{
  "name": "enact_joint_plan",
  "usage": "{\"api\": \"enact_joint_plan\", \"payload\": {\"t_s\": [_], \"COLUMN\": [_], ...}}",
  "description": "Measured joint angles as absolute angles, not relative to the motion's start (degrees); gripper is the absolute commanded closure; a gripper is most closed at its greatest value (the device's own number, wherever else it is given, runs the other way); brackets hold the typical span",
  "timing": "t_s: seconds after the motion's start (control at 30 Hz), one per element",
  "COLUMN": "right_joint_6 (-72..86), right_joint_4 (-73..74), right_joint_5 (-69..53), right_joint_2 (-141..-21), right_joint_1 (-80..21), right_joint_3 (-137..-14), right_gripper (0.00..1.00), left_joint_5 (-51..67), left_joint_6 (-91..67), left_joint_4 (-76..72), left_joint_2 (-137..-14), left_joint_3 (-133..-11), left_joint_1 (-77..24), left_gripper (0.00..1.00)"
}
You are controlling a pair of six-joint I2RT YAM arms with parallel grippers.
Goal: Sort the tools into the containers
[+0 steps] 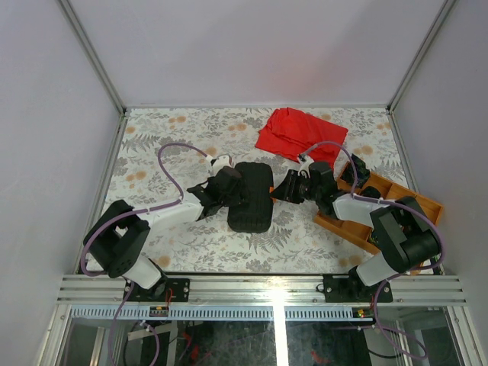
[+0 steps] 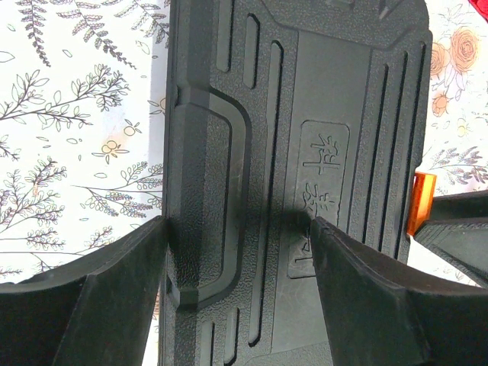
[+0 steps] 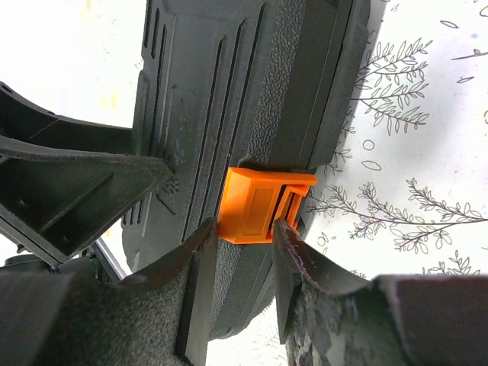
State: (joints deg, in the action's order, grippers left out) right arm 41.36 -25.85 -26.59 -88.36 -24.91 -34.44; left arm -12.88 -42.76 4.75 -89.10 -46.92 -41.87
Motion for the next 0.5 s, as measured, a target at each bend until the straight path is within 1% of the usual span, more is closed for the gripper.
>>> {"api": "enact_joint_plan", "payload": {"t_s": [0.37,0.5], "right_joint_6": [41.4,41.4], "right_joint_4": [-24.4,-24.1], "right_joint_5": [-25.7,-25.5], "right_joint_2": [-88.8,-88.8], "right_joint_1": [-25.2,-25.2], "right_joint_3": [-35.2,-35.4], "right_gripper": [0.87,0.86], "left_joint_5": [-13.0,-13.1], "left_joint_6": [-42.8,-42.8], "left_joint_4": [4.7,4.6], "left_joint_2": [-89.1,-89.1], "left_joint_3": [-46.9,-46.9], "left_joint_1": [-41.9,-41.9], "left_gripper": [0.30,0.30]}}
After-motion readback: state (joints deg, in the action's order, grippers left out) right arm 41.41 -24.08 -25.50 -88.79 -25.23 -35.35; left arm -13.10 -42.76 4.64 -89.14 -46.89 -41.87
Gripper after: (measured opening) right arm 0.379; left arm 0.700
